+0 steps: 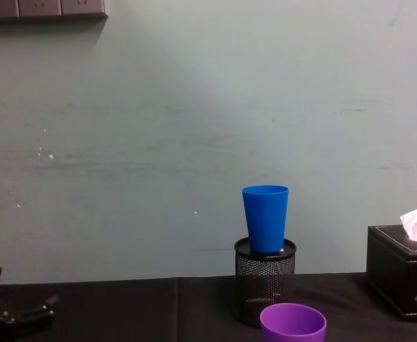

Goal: Pick up one cup with a gripper and tap it against the other cup.

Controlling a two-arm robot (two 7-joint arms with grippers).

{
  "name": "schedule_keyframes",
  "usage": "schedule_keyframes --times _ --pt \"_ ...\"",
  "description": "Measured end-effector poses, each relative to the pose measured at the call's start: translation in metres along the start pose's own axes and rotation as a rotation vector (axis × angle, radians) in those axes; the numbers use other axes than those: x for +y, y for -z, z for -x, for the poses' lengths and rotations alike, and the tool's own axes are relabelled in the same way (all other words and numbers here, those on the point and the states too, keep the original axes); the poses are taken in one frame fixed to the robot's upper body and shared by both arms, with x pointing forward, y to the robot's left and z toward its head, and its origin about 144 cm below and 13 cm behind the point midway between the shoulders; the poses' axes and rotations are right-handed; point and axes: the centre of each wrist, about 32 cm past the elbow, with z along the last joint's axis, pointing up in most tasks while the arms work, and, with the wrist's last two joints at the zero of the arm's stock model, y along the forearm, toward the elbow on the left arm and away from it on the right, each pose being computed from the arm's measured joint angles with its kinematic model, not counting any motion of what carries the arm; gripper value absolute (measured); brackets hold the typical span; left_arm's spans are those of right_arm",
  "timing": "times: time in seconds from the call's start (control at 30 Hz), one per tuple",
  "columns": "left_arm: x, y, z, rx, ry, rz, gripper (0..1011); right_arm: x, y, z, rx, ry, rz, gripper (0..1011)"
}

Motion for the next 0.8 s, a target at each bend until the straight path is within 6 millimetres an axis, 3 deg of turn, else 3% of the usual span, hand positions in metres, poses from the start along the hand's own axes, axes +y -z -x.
schedule_keyframes --times 0.8 --pt "0.0 0.0 0.0 0.0 0.0 0.0 1005 0.0002 -0.0002 -0.0002 0.0 0.001 -0.001 1004"
